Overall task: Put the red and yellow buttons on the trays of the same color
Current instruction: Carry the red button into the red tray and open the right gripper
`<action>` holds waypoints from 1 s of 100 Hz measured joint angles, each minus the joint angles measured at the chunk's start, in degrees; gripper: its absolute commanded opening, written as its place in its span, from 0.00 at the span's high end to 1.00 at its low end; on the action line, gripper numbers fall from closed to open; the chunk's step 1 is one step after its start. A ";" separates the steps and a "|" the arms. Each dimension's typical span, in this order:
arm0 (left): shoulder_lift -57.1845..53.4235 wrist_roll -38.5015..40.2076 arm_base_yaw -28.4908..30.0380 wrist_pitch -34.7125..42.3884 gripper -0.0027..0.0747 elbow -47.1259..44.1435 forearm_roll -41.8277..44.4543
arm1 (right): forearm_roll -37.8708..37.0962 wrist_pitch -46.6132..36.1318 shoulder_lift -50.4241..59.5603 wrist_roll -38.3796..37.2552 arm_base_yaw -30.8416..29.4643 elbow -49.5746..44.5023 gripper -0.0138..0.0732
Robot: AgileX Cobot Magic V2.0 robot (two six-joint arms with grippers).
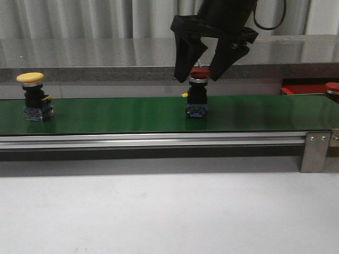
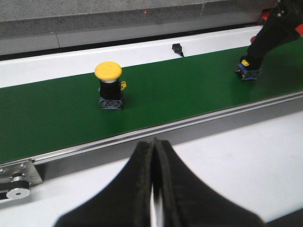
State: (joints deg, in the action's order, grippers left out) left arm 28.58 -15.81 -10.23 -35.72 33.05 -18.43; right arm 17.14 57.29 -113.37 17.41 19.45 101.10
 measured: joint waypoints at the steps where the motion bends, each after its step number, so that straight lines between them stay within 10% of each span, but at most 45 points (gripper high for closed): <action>1: 0.00 0.00 0.00 0.00 0.99 0.00 0.00 | 0.00 0.00 0.00 0.00 0.00 0.00 0.29; 25: 0.00 0.00 0.00 0.00 0.99 0.00 0.00 | -1.55 -0.37 0.00 0.00 0.00 0.08 0.60; 100: 0.00 0.00 0.00 0.00 0.99 0.00 0.00 | -1.84 1.32 8.40 0.00 -17.31 0.08 0.60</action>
State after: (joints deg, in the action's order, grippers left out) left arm 28.58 -15.81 -10.23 -35.72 33.05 -18.43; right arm 15.30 58.60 -104.97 17.41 2.13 101.19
